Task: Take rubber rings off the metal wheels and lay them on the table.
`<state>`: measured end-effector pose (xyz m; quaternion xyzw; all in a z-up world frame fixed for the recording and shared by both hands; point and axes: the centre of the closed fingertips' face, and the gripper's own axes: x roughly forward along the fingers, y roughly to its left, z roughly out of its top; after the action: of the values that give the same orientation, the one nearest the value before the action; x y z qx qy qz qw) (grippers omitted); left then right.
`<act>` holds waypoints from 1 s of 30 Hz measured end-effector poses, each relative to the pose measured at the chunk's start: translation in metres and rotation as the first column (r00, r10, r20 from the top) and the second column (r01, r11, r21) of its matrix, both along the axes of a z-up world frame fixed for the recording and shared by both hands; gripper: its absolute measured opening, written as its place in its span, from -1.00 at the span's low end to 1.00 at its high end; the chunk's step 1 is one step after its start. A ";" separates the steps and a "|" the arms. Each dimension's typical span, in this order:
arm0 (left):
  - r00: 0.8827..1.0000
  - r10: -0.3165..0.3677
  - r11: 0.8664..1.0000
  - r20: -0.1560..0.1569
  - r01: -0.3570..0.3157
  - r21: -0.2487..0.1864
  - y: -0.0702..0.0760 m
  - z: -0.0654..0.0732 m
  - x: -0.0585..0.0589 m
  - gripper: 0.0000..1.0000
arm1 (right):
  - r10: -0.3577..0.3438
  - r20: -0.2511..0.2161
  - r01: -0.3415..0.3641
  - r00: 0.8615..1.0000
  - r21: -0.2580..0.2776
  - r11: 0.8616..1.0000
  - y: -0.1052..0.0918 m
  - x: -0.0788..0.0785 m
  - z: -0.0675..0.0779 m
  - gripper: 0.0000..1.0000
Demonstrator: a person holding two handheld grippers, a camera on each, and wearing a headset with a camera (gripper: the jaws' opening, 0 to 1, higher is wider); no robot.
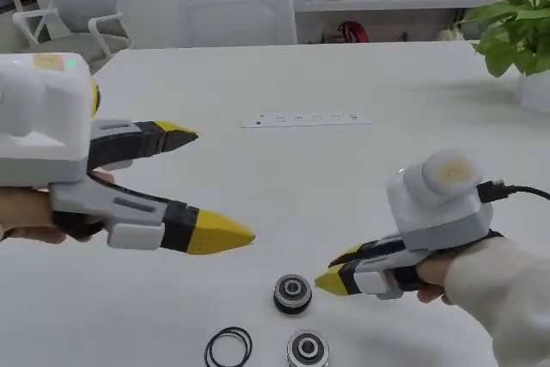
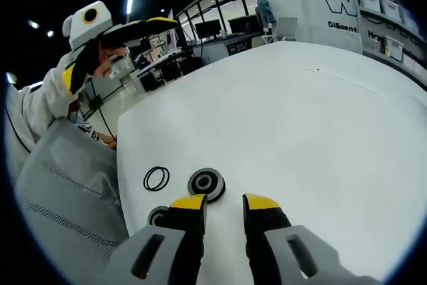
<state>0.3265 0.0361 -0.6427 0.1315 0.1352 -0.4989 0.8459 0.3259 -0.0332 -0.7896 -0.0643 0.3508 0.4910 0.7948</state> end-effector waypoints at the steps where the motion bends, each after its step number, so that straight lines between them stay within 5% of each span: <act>1: 1.000 -0.004 1.000 0.002 0.004 0.002 -0.003 -0.002 0.001 0.89 | 0.009 0.000 -0.009 1.000 -0.004 1.000 0.001 -0.001 -0.001 -0.60; 9: 1.000 -0.025 0.999 0.009 0.026 -0.025 -0.031 -0.024 0.015 0.65 | 0.073 0.009 -0.073 0.997 -0.030 0.997 0.007 -0.010 -0.010 -0.54; 13: 0.999 -0.001 1.000 0.047 0.001 0.010 -0.035 -0.043 0.023 0.52 | 0.095 0.009 -0.095 0.995 -0.043 0.995 0.009 -0.014 -0.016 -0.51; 21: 1.000 -0.002 1.000 -0.016 0.003 0.024 -0.036 -0.085 0.015 0.19 | 0.123 0.038 -0.121 0.992 -0.053 0.991 0.016 -0.014 -0.018 -0.48; 30: 0.997 -0.026 0.998 -0.079 0.030 0.048 -0.043 -0.118 0.005 -0.05 | 0.101 0.045 -0.100 0.994 -0.026 0.995 0.019 -0.011 -0.017 -0.48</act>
<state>0.3318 -0.0069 -0.7607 0.1346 0.1788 -0.5121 0.8293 0.3148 -0.0143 -0.8061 -0.1025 0.3344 0.5245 0.7763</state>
